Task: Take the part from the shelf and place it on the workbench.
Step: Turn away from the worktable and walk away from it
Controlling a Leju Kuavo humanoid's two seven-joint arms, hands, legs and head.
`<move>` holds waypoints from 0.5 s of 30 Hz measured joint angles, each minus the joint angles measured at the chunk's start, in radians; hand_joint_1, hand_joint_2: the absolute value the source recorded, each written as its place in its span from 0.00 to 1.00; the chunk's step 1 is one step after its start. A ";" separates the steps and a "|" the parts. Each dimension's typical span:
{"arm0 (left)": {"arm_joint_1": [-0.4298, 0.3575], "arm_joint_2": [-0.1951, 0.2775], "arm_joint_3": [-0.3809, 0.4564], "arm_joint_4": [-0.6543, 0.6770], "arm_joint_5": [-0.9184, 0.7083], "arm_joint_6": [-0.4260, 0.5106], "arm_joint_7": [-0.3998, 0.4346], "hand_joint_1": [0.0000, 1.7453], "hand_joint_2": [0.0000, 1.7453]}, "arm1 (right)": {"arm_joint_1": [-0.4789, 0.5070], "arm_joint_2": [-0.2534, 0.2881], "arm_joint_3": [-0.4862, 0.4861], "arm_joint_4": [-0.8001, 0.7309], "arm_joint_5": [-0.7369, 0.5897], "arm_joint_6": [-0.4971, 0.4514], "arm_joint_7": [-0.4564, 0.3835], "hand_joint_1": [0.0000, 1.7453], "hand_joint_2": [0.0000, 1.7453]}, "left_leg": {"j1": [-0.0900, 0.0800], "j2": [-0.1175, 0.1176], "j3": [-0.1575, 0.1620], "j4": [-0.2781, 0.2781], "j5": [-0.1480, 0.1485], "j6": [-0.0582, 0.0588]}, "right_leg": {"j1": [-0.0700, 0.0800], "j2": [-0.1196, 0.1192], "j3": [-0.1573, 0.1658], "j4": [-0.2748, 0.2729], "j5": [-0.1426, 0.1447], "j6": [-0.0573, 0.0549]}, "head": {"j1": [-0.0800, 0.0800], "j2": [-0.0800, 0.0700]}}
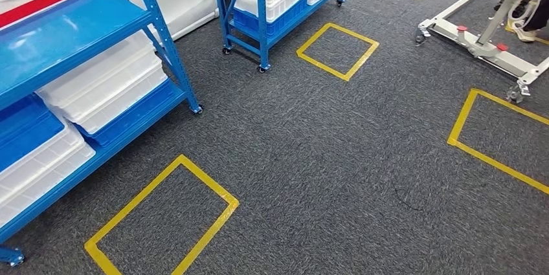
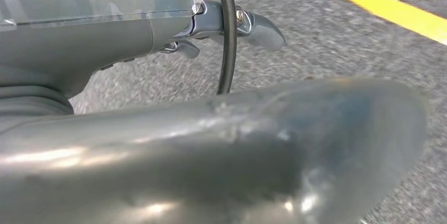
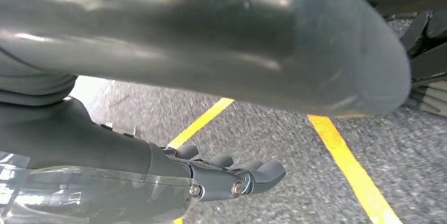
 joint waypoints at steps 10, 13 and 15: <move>0.001 -0.001 0.000 0.000 0.002 0.000 0.002 0.00 0.00 | -0.012 0.001 -0.003 0.000 0.004 -0.001 0.001 0.00 0.00 | -0.003 0.008 0.133 -0.255 0.102 0.052 | -0.001 0.004 -0.006 0.084 -0.077 0.050 | 0.000 0.000; -0.004 -0.001 0.000 0.000 0.002 -0.001 0.002 0.00 0.00 | -0.008 0.001 -0.006 0.000 0.004 0.000 0.001 0.00 0.00 | -0.008 -0.028 0.129 -0.254 0.103 0.059 | -0.002 0.055 -0.101 0.264 -0.150 0.051 | 0.000 0.000; -0.003 -0.001 0.000 0.000 0.002 -0.002 0.002 0.00 0.00 | -0.006 0.001 -0.007 0.000 0.004 0.000 0.002 0.00 0.00 | -0.010 -0.057 0.130 -0.251 0.102 0.059 | -0.001 0.062 -0.108 0.255 -0.113 0.046 | 0.000 0.000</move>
